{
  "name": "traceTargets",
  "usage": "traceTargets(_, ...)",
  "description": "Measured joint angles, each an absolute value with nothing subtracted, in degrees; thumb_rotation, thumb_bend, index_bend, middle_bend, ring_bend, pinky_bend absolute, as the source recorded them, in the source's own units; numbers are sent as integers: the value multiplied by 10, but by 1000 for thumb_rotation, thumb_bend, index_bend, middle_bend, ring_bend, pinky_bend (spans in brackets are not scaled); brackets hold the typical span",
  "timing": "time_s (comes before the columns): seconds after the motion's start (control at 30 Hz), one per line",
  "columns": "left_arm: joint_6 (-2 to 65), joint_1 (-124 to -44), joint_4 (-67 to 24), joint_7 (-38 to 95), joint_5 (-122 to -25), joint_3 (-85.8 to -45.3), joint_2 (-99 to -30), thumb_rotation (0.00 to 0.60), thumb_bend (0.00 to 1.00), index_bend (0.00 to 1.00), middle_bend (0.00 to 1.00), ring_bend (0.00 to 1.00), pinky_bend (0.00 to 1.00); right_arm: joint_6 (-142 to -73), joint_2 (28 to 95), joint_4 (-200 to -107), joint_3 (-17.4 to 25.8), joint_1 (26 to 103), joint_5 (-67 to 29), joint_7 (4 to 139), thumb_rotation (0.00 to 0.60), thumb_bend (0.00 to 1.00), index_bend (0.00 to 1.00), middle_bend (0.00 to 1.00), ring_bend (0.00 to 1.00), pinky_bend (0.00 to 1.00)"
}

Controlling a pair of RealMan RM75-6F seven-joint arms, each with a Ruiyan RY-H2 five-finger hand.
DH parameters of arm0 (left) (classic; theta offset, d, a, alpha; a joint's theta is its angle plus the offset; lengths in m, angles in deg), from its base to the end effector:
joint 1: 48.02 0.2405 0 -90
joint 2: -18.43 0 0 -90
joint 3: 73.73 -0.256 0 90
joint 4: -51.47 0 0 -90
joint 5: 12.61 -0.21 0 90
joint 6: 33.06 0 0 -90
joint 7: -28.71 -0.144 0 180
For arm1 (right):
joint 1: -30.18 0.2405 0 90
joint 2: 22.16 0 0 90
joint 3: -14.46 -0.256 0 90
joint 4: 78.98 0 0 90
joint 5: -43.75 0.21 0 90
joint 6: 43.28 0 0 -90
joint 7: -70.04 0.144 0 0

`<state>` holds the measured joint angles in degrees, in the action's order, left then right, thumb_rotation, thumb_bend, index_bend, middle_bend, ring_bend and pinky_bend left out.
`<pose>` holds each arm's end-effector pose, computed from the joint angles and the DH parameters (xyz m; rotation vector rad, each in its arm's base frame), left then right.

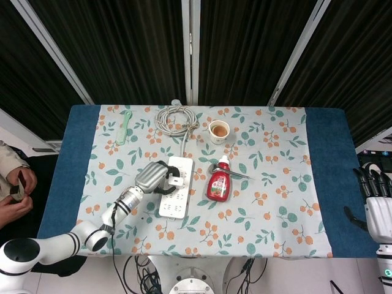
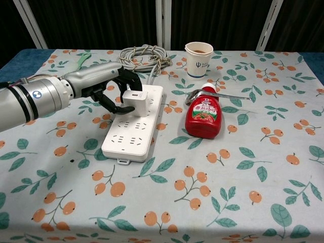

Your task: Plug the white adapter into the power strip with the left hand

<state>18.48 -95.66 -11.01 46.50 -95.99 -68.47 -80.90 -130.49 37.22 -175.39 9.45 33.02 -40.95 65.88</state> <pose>-0.1428 0.3574 -0.0703 -2.0194 -1.1597 -1.1544 -0.3062 -0.1770 0.1899 1.3359 -0.8136 0.8564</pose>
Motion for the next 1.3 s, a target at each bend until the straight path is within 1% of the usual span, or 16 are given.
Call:
traceTargets(0.17,183,-955,-112,465,-958,-685,-808,600,483,675,712,504,333,-1304,373,-1753,94,331,-409,660,600,175,0,67,0,0)
traceTargets(0.23,184,-955,-114,465,-959,-685,-807,600,482,644,687,495,333,-1304,373,-1752,94,330,-409,661,600,174,0,67,0,0)
traceTargets(0.3,182,-955,-118,464,-959,-686,-805,600,482,565,622,457,329,-1305,373,-1752,94,330,-409,662,600,173,0,67,0,0)
traceTargets(0.37,177,-956,-124,464,-959,-687,-801,600,464,431,504,371,309,-1305,373,-1751,94,330,-409,662,600,173,0,68,0,0)
traceTargets(0.4,176,-956,-128,464,-957,-686,-799,600,436,362,436,314,294,-1305,373,-1751,95,329,-410,663,600,173,0,68,0,0)
traceTargets(0.5,178,-955,-137,460,-954,-682,-794,600,379,254,313,207,249,-1306,374,-1750,95,329,-410,664,600,173,0,69,0,0)
traceTargets(0.57,182,-954,-142,458,-952,-680,-790,600,342,218,266,158,206,-1307,374,-1749,95,328,-410,665,600,172,0,69,0,0)
traceTargets(0.63,187,-951,-146,453,-950,-677,-787,600,303,195,236,126,163,-1308,374,-1748,95,328,-411,666,600,173,0,70,0,0)
traceTargets(0.7,193,-948,-153,449,-948,-675,-782,600,289,185,222,110,146,-1308,374,-1748,95,328,-412,666,600,175,0,70,0,0)
traceTargets(0.87,213,-939,-169,437,-946,-671,-766,600,270,175,219,106,120,-1310,374,-1746,95,327,-413,671,600,173,0,70,0,0)
traceTargets(0.97,230,-927,-189,425,-942,-667,-741,600,262,174,219,106,101,-1309,373,-1744,95,326,-412,676,600,175,0,70,0,0)
traceTargets(1.13,296,-882,-221,384,-920,-658,-689,600,261,175,219,106,84,-1297,367,-1737,96,329,-409,696,600,173,0,73,0,0)
traceTargets(1.23,349,-844,-232,341,-900,-653,-664,600,260,175,215,101,43,-1285,364,-1731,96,334,-408,717,600,175,0,74,0,0)
traceTargets(1.3,386,-817,-236,302,-888,-653,-647,600,261,175,200,76,16,-1278,364,-1722,94,338,-406,736,600,175,0,70,0,0)
